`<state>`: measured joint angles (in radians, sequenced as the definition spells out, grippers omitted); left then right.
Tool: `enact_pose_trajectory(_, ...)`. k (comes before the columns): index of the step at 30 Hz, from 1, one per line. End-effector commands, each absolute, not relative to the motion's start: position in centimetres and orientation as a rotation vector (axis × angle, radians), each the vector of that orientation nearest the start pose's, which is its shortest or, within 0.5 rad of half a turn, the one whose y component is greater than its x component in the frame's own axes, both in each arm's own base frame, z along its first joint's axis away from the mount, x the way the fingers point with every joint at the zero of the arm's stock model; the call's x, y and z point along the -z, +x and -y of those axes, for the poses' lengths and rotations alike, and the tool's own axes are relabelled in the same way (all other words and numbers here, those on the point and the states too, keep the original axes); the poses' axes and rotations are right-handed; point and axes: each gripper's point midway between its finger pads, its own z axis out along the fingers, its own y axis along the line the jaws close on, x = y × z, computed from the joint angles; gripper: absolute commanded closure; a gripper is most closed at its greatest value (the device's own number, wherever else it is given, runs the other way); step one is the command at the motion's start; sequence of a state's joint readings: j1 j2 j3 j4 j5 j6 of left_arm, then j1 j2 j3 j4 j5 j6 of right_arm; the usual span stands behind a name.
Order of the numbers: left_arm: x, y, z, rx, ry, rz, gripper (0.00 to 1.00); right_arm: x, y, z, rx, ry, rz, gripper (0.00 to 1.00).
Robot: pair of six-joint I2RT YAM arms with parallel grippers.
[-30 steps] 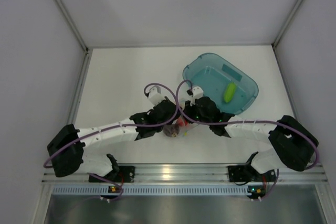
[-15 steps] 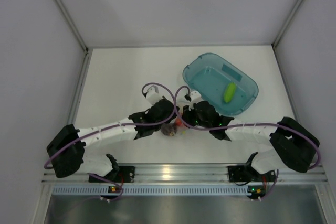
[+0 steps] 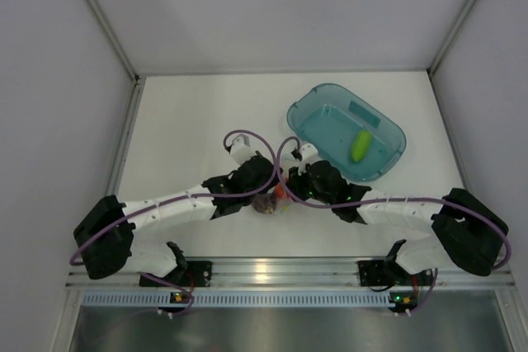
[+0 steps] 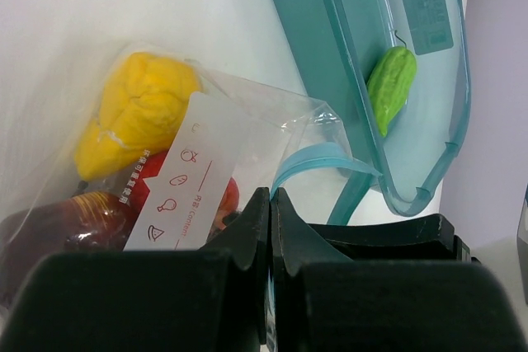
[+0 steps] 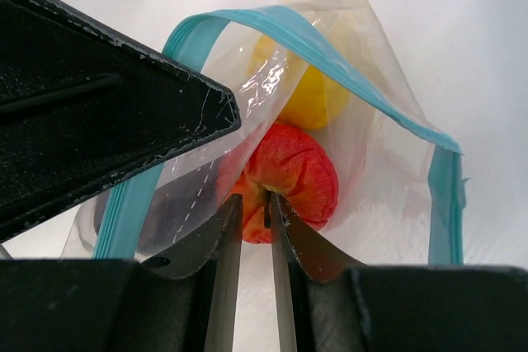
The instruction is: Open the zip-top bag and remove the fake food
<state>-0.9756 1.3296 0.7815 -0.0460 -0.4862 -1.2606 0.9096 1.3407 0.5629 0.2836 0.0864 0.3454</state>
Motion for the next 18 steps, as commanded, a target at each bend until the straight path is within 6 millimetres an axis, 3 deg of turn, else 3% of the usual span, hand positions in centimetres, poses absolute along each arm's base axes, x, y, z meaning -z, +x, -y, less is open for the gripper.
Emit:
enact_pose_trajectory(1, -15.5, 26.8, 30.8, 0.859, -0.597, -2.069, 1.0, -10.2, 23.1, -30.4, -0.705, -0.518, -2.031, 0.78)
enact_pose_trajectory(18, -15.1, 26.7, 31.3, 0.876, -0.598, -2.082, 1.0, -7.1, 22.7, -29.8, -0.635, -0.545, -2.116, 0.78)
